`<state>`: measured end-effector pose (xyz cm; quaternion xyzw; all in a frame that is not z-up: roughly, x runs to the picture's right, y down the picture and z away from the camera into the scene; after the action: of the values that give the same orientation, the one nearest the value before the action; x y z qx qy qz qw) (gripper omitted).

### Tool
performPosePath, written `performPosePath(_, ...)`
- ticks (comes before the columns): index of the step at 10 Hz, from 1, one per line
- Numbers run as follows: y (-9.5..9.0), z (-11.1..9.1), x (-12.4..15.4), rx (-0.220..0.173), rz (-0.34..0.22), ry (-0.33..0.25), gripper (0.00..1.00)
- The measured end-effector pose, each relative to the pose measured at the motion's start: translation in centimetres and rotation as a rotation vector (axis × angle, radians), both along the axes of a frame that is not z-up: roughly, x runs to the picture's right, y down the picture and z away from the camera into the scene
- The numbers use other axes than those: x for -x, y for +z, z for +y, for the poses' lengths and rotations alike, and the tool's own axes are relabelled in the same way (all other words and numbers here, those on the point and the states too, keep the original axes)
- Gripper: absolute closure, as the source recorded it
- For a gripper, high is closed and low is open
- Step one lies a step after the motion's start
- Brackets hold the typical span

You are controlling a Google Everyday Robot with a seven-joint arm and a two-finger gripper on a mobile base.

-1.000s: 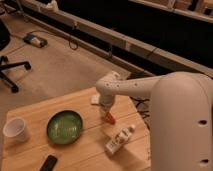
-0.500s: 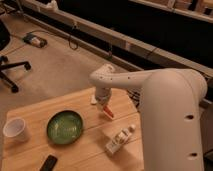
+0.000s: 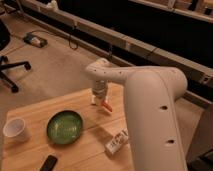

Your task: Place the pepper on the white sponge

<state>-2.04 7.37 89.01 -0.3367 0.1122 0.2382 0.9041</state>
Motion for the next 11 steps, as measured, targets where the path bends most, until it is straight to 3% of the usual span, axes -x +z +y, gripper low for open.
performPosePath(8,4.6,-3.9,1.8,0.009,-0.046,-0.027,0.97)
performPosePath(9,4.9,-4.0,1.8,0.016,-0.052,-0.023,0.93)
performPosePath(11,5.1,-4.1,1.7,0.027,-0.076,-0.008,0.72)
